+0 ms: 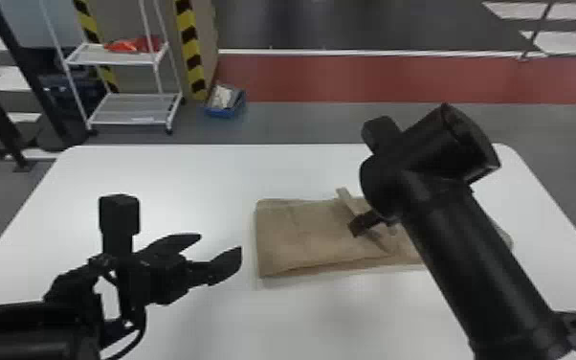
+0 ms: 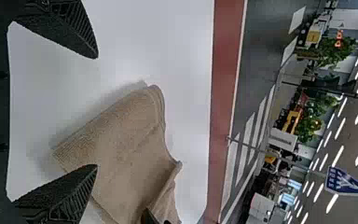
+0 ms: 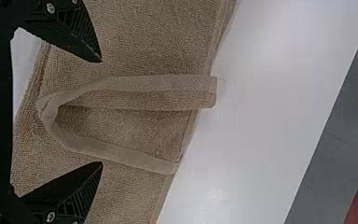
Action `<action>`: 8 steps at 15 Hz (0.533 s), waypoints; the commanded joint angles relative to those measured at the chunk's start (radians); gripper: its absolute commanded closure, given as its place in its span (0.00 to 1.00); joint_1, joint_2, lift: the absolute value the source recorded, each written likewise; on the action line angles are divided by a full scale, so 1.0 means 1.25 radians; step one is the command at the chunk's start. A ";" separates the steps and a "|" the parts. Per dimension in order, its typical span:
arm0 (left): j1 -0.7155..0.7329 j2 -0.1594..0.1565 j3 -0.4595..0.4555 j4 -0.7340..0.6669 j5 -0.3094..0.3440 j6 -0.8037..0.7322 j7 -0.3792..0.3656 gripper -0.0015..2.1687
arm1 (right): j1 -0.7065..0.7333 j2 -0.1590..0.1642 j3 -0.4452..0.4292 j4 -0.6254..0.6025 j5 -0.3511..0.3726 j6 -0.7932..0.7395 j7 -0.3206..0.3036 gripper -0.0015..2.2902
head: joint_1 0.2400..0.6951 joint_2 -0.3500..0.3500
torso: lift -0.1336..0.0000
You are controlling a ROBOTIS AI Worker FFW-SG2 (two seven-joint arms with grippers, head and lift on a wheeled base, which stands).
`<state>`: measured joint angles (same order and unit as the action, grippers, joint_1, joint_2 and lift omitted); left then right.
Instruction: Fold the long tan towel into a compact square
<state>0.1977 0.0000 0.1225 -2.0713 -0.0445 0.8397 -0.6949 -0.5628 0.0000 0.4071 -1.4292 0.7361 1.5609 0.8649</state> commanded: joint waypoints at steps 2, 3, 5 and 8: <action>0.000 -0.002 0.000 0.003 0.000 -0.002 0.000 0.02 | -0.001 0.001 -0.008 0.007 0.012 0.009 0.001 0.04 | 1.00 0.51 | 0.07; 0.001 -0.002 0.000 0.004 0.000 -0.002 0.000 0.02 | 0.001 0.001 -0.018 0.002 0.014 0.009 0.005 0.04 | 1.00 0.50 | 0.07; 0.001 -0.002 0.001 0.010 0.000 -0.005 0.000 0.02 | 0.001 0.001 -0.027 -0.005 0.033 0.009 0.019 0.04 | 1.00 0.50 | 0.07; 0.001 -0.002 0.001 0.016 0.000 -0.007 0.000 0.02 | 0.008 0.001 -0.057 -0.013 0.092 0.009 0.075 0.04 | 1.00 0.49 | 0.07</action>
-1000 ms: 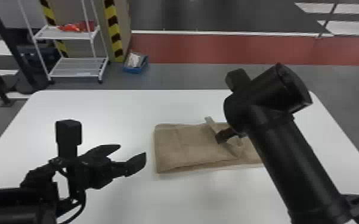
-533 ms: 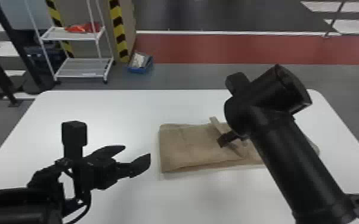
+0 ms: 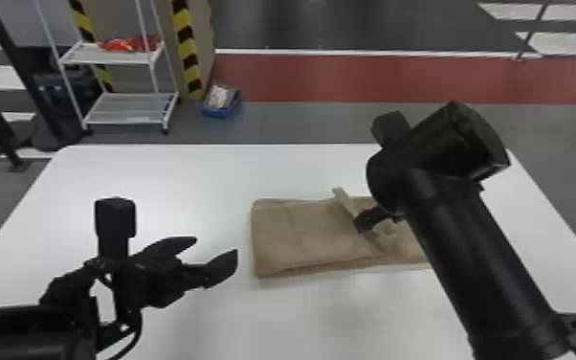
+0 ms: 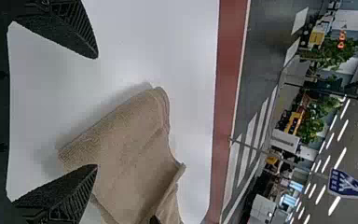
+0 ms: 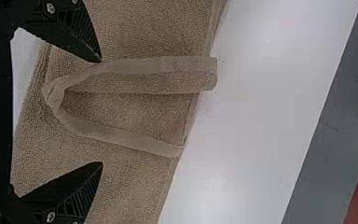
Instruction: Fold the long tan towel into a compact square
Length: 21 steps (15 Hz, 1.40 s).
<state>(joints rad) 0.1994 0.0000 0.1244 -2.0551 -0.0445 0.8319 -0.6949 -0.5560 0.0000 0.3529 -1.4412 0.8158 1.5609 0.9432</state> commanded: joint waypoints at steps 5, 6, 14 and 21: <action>-0.005 -0.002 -0.003 0.012 0.000 -0.016 0.000 0.02 | 0.023 0.001 -0.031 -0.034 0.015 0.009 0.005 0.04 | 1.00 0.46 | 0.07; -0.001 -0.002 0.000 0.011 0.000 -0.016 0.000 0.03 | 0.019 0.001 -0.017 -0.034 0.016 0.009 0.006 0.04 | 1.00 0.46 | 0.07; -0.007 -0.002 -0.006 0.032 0.000 -0.033 0.000 0.03 | 0.037 0.001 -0.039 -0.030 0.156 0.009 0.151 0.04 | 1.00 0.46 | 0.07; -0.005 -0.002 -0.001 0.032 0.000 -0.033 0.000 0.03 | 0.030 0.001 -0.044 -0.010 0.152 0.009 0.117 0.04 | 1.00 0.44 | 0.07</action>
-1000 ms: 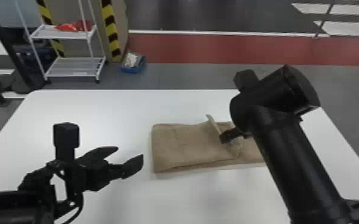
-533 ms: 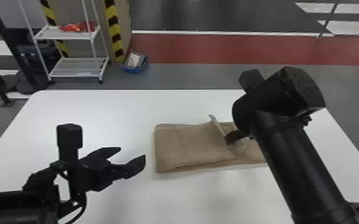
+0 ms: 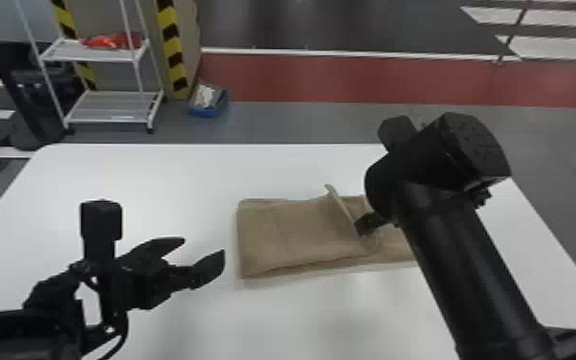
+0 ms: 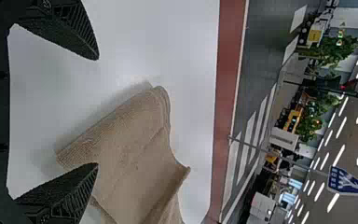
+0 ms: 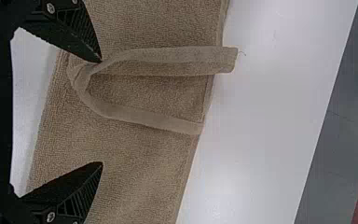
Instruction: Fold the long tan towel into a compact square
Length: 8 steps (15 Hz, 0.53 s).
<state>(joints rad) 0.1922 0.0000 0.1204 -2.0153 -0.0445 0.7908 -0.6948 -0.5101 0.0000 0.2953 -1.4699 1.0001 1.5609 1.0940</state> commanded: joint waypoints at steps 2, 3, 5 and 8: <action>0.002 -0.002 0.002 0.001 0.000 -0.002 0.000 0.04 | -0.008 0.001 -0.009 0.022 0.018 0.009 0.001 0.04 | 1.00 0.43 | 0.07; 0.002 -0.002 0.002 0.003 0.000 -0.002 0.000 0.04 | -0.006 0.001 -0.009 0.022 0.023 0.009 0.011 0.04 | 1.00 0.43 | 0.07; 0.000 -0.002 -0.004 0.008 0.000 -0.005 0.000 0.04 | 0.007 0.001 -0.012 0.021 0.044 0.009 0.034 0.04 | 1.00 0.43 | 0.07; 0.000 -0.002 -0.003 0.013 -0.001 -0.005 0.000 0.04 | 0.013 0.001 -0.036 0.004 0.103 0.009 0.083 0.04 | 1.00 0.42 | 0.07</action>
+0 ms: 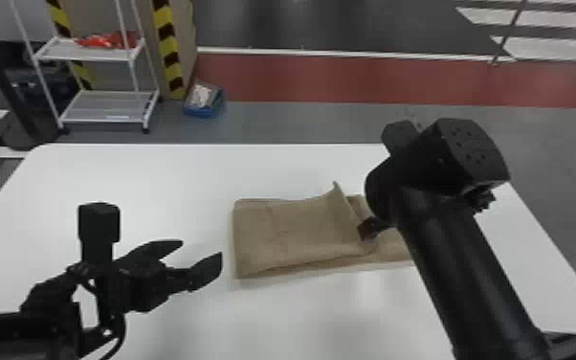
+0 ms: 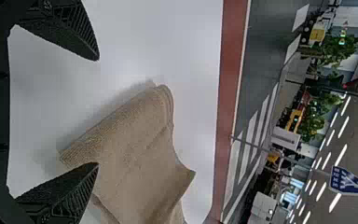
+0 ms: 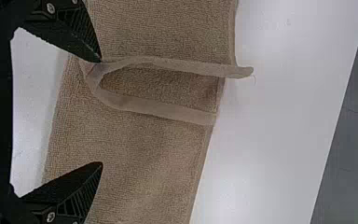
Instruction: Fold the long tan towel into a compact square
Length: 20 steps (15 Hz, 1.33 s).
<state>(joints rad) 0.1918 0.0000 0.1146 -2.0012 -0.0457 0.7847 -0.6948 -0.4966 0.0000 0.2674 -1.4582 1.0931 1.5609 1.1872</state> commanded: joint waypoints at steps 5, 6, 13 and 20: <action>-0.004 -0.002 -0.001 0.019 0.000 -0.017 0.000 0.04 | 0.000 0.001 -0.072 -0.026 0.013 0.009 0.000 0.04 | 1.00 0.39 | 0.07; -0.004 -0.002 -0.002 0.020 0.000 -0.020 0.000 0.04 | -0.004 0.001 -0.078 -0.026 -0.015 0.009 -0.018 0.04 | 1.00 0.38 | 0.07; 0.002 -0.002 0.000 0.007 -0.001 -0.017 0.000 0.04 | -0.049 0.001 -0.076 0.003 -0.193 0.009 -0.141 0.05 | 1.00 0.40 | 0.07; 0.001 -0.002 0.005 0.009 0.000 -0.017 0.000 0.04 | -0.074 0.001 -0.058 0.084 -0.200 0.009 -0.172 0.05 | 1.00 0.41 | 0.07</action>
<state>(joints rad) 0.1948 0.0000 0.1199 -1.9907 -0.0483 0.7633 -0.6951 -0.5885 0.0000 0.2020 -1.3539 0.8416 1.5609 0.9674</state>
